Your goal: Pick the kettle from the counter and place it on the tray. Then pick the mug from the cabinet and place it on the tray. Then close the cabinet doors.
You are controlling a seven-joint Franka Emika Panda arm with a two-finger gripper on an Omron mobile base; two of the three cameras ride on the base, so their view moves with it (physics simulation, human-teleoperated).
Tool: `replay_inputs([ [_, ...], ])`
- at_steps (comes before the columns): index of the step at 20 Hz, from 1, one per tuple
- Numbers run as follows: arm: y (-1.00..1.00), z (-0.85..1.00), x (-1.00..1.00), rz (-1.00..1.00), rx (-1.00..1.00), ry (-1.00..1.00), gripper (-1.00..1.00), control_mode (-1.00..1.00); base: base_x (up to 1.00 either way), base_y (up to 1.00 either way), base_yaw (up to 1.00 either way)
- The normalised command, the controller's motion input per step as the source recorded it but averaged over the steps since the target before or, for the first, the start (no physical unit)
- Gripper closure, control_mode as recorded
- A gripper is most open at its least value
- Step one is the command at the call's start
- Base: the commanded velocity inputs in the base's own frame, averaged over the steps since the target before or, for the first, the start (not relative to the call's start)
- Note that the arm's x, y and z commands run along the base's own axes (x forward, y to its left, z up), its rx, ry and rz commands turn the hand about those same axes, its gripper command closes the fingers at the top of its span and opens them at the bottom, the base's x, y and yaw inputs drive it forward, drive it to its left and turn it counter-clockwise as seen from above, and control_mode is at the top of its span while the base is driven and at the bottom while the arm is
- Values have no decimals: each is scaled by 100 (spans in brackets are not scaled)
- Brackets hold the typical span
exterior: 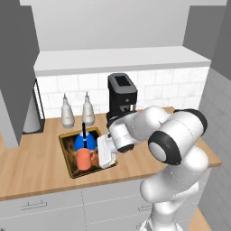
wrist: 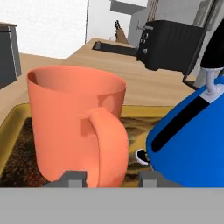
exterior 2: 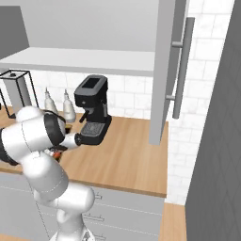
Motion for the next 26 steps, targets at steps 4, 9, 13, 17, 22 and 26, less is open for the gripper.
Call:
replay_inputs([
  [4, -14, 16, -53, -9, 0, 0, -100, -100, 0, 0, 0],
  [9, -6, 75, -61, -22, 0, -2, -100, -100, 0, 0, 0],
  [13, -10, 100, -54, -33, -8, 12, -100, -100, 0, 0, 0],
  [17, -28, 100, -32, -40, -3, 45, -100, -100, 0, 0, 0],
  [22, -25, 78, -4, -43, -17, 66, -100, -100, 0, 0, 0],
  [26, -1, 3, 0, -13, -8, 17, -100, -100, 0, 0, 0],
])
